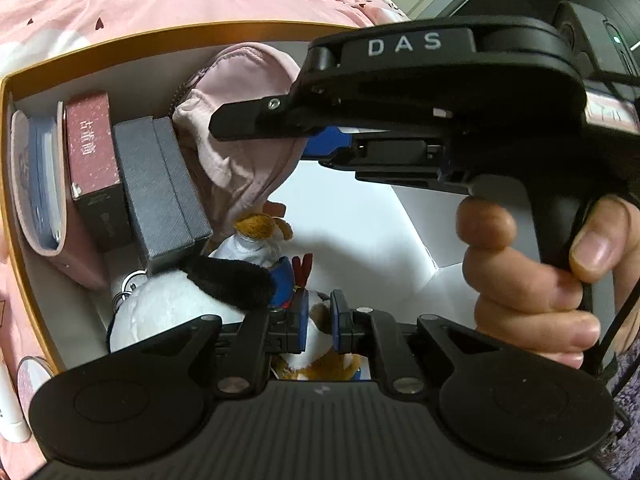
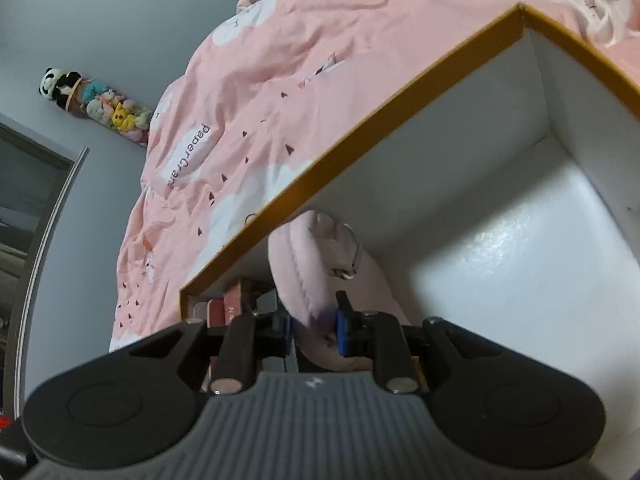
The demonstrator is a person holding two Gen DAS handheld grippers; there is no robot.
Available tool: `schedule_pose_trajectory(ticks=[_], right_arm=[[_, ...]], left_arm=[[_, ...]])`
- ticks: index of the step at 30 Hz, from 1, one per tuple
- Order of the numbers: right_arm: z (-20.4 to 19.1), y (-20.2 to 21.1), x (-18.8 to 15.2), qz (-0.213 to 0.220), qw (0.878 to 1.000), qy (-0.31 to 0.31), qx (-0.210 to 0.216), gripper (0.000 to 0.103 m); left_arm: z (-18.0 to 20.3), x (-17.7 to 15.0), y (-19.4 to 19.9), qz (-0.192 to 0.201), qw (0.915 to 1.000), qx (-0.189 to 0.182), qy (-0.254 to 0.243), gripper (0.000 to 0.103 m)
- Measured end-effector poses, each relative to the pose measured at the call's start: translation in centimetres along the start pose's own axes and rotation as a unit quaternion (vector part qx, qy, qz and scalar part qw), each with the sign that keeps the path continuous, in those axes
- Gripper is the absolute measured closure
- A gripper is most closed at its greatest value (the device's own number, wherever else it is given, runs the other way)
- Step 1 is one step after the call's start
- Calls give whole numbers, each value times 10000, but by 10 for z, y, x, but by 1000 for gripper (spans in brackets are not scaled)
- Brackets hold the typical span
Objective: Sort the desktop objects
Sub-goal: 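Lower the grey box into the shoebox with the left gripper while the right lowers the pouch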
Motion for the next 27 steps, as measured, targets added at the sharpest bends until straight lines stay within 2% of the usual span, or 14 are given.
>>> schedule_pose_trajectory(ticks=[2, 4, 7, 10, 15, 18, 24, 25, 27], right_arm=[[-5, -4, -2, -132, 9998, 170, -8, 81], [-12, -6, -3, -193, 9984, 504, -194, 81], [-17, -10, -2, -234, 9966, 692, -391, 81], [-27, -12, -2, -283, 9900, 1187, -703, 79], [-38, -10, -1, -457, 9759, 1840, -1077, 72], [-40, -5, -2, -566, 9691, 2091, -1177, 62], [-42, 12, -12, -825, 9413, 2877, -1562, 57], [-42, 17, -14, -860, 9341, 3054, -1634, 58], [-41, 24, -17, -876, 9115, 3508, -1962, 59]], left_arm=[[-1, 1, 0, 7, 10000, -1, 2, 91], [0, 2, 1, 46, 10000, 48, -23, 91], [1, 2, 4, 124, 9997, 194, -102, 91], [3, 1, 14, 251, 9988, 385, -183, 90], [2, -4, 39, 457, 9971, 541, -286, 90], [8, -11, 51, 611, 9947, 753, -353, 90], [13, -23, 87, 963, 9903, 974, -234, 89], [12, -24, 95, 1025, 9891, 1048, -172, 89], [5, -28, 107, 1144, 9862, 1196, -61, 89]])
Point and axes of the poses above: each gripper's, at about its wrist camera, not at the fingertips, and y roughly against the way its jaws point, z to its right, x to its top, the point moved 1 cm from there along -y, roughly the way its jaws point, and after that the axes turned 12 degrees about -z, right-handed, at the moved point
